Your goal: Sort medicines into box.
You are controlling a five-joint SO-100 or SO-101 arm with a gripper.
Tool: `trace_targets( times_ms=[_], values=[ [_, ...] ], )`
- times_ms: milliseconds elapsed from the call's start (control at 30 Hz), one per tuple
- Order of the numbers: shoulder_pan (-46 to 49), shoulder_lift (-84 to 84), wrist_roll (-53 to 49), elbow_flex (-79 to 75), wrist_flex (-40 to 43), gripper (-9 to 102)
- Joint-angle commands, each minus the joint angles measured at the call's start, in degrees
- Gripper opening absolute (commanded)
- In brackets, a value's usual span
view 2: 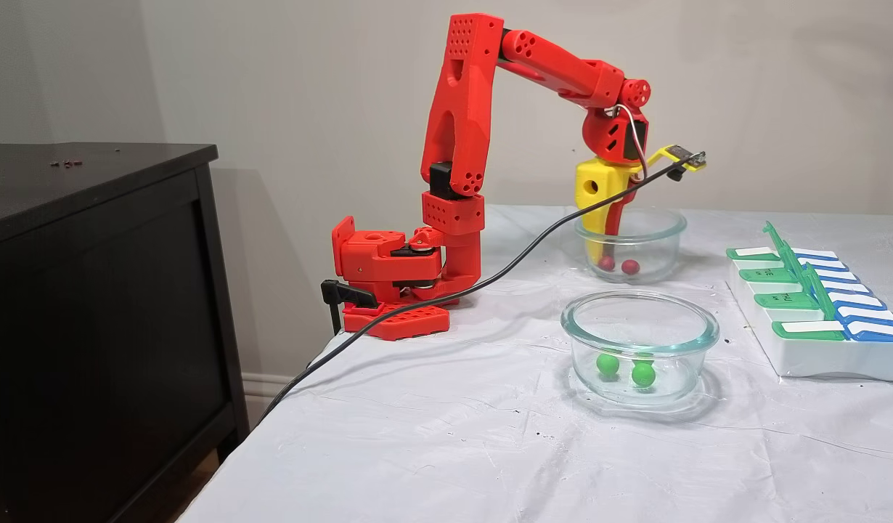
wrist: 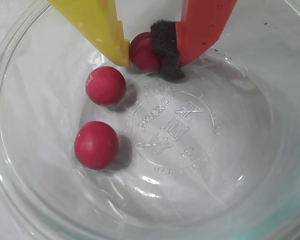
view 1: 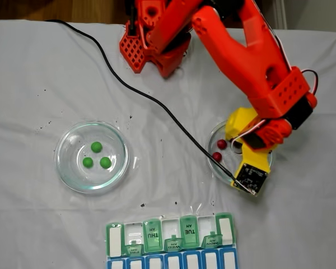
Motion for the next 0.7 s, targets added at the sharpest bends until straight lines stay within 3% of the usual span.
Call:
trace_targets(
  times_ms=[0,300,467,667],
  values=[
    [-1.85,4.13,2.11,0.09,1.14,0],
    [2.64,12.13,4.57,-1.14,-6.33,0],
    [4.04,18.81,9.49,-4.92,-2.46,0],
    [9.32,28.39,11.69,-2.99,-10.81,0]
  ],
)
